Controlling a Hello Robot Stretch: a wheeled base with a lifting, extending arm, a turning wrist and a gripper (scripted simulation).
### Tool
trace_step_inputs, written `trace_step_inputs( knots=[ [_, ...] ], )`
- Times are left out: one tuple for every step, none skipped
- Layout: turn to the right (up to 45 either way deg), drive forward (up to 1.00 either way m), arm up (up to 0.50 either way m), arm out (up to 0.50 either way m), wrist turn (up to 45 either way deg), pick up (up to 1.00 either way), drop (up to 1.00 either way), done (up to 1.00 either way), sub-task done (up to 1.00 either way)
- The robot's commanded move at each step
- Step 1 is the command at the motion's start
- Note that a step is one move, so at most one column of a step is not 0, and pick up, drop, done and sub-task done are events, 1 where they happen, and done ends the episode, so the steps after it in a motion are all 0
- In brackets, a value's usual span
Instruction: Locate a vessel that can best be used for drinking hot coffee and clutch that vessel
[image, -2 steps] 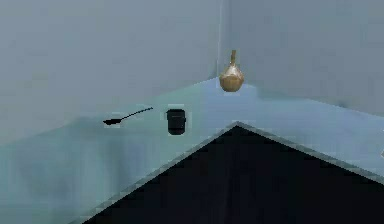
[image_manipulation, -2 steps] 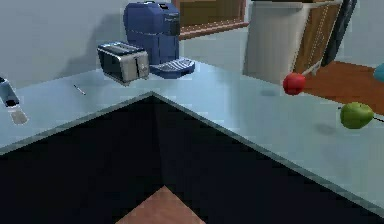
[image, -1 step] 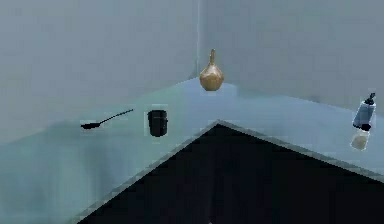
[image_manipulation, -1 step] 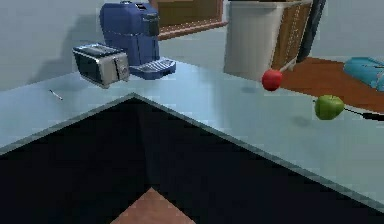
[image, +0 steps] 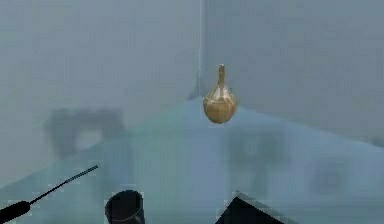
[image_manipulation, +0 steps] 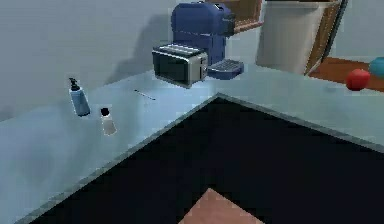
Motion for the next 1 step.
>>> trace_step_inputs(
  knots=[
    [-45.0,0.00,0.00,0.00,0.0,0.00,0.00,0.00,0.00]
  ],
)
